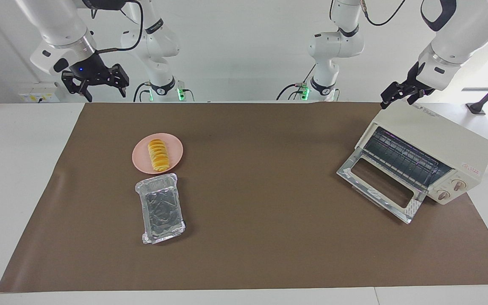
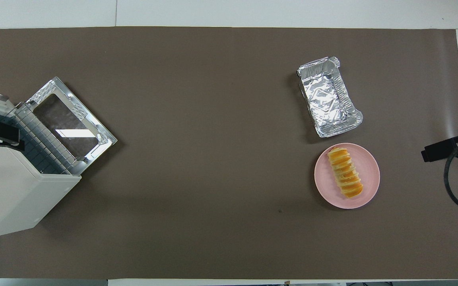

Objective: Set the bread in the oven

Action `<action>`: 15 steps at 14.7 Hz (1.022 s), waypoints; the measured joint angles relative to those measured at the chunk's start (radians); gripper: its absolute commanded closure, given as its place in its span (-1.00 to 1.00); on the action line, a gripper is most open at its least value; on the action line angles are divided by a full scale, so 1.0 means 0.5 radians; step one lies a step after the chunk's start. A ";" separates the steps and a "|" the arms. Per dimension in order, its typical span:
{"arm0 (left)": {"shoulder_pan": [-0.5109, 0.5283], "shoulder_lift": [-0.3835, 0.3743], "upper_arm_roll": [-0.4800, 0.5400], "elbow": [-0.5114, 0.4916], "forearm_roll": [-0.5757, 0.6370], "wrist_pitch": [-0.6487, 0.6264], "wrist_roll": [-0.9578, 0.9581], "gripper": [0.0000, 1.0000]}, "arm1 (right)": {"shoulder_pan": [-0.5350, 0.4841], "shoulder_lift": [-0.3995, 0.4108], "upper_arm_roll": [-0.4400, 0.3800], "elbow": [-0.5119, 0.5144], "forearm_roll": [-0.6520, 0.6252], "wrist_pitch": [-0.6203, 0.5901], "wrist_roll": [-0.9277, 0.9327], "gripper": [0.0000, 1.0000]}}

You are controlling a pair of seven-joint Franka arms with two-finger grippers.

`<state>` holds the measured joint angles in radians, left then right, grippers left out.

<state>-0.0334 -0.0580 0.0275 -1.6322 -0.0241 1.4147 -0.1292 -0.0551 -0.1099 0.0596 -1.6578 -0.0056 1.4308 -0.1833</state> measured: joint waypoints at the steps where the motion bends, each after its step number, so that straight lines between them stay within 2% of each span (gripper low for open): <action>1: 0.000 0.000 0.000 0.000 0.000 0.000 0.000 -1.00 | 0.019 -0.003 0.003 -0.024 0.000 0.032 0.000 -1.00; 4: 0.000 0.000 0.000 0.000 0.000 0.000 0.000 -1.00 | 0.049 -0.022 0.010 -0.161 0.001 0.187 0.000 -1.00; 6: 0.000 0.000 0.000 0.000 0.000 0.000 0.000 -1.00 | 0.107 -0.039 0.013 -0.332 0.002 0.325 0.000 -1.00; 11: 0.000 0.000 0.000 0.000 0.000 0.000 0.000 -1.00 | 0.278 -0.205 0.021 -1.074 0.002 0.887 0.001 -1.00; 15: 0.000 0.000 0.000 0.000 0.000 0.000 0.000 -1.00 | 0.273 -0.228 0.008 -1.455 0.002 1.267 -0.106 -1.00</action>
<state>-0.0334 -0.0580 0.0275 -1.6322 -0.0241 1.4147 -0.1292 0.0813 -0.2237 0.0634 -2.3852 -0.0046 2.0642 -0.2365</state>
